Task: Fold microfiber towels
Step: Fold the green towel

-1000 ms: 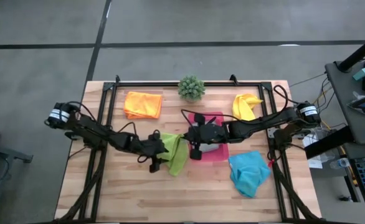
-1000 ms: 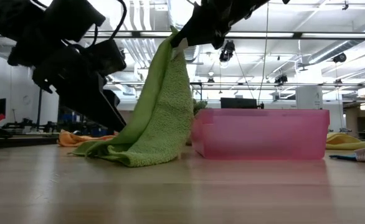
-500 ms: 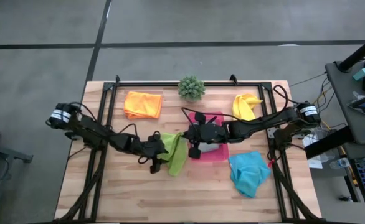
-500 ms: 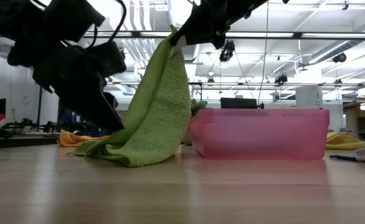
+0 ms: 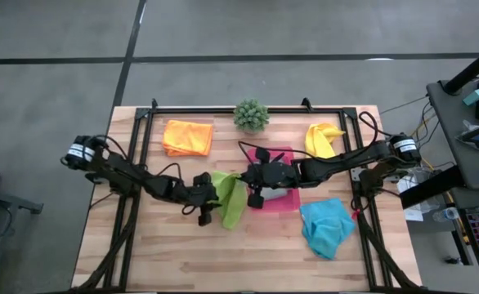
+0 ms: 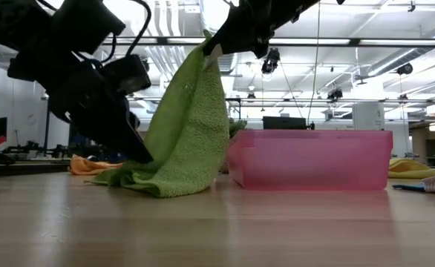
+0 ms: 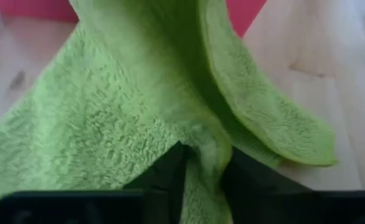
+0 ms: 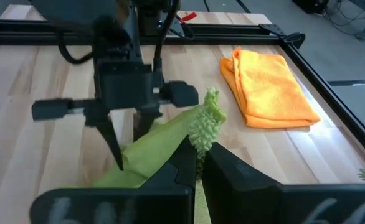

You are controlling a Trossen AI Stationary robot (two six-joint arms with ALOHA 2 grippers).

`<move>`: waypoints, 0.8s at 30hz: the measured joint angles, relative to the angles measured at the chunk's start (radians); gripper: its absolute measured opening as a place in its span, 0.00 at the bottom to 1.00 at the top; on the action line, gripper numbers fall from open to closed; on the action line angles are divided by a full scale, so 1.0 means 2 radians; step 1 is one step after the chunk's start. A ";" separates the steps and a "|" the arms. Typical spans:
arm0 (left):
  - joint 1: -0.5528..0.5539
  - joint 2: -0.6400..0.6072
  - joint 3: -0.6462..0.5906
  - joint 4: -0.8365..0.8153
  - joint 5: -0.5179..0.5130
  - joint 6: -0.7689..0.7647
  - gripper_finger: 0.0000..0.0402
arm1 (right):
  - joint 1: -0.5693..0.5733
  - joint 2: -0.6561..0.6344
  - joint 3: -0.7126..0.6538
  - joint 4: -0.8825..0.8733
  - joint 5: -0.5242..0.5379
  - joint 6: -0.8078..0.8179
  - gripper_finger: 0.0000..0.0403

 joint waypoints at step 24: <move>-0.002 -0.322 0.072 -0.233 0.022 0.053 0.00 | 0.002 -0.041 0.021 -0.003 -0.051 -0.092 0.02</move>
